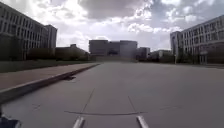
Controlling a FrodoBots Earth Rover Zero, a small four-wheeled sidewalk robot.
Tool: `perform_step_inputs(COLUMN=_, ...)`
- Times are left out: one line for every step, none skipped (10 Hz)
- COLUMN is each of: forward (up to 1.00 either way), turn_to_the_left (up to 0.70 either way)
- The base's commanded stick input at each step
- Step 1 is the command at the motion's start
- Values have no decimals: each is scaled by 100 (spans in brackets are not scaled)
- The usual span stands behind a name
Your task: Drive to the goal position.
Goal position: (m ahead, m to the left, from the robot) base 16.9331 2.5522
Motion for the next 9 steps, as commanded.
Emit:
perform_step_inputs(forward=70, turn_to_the_left=0)
perform_step_inputs(forward=70, turn_to_the_left=0)
perform_step_inputs(forward=70, turn_to_the_left=0)
perform_step_inputs(forward=70, turn_to_the_left=0)
perform_step_inputs(forward=70, turn_to_the_left=0)
perform_step_inputs(forward=70, turn_to_the_left=0)
perform_step_inputs(forward=70, turn_to_the_left=0)
perform_step_inputs(forward=70, turn_to_the_left=0)
perform_step_inputs(forward=70, turn_to_the_left=0)
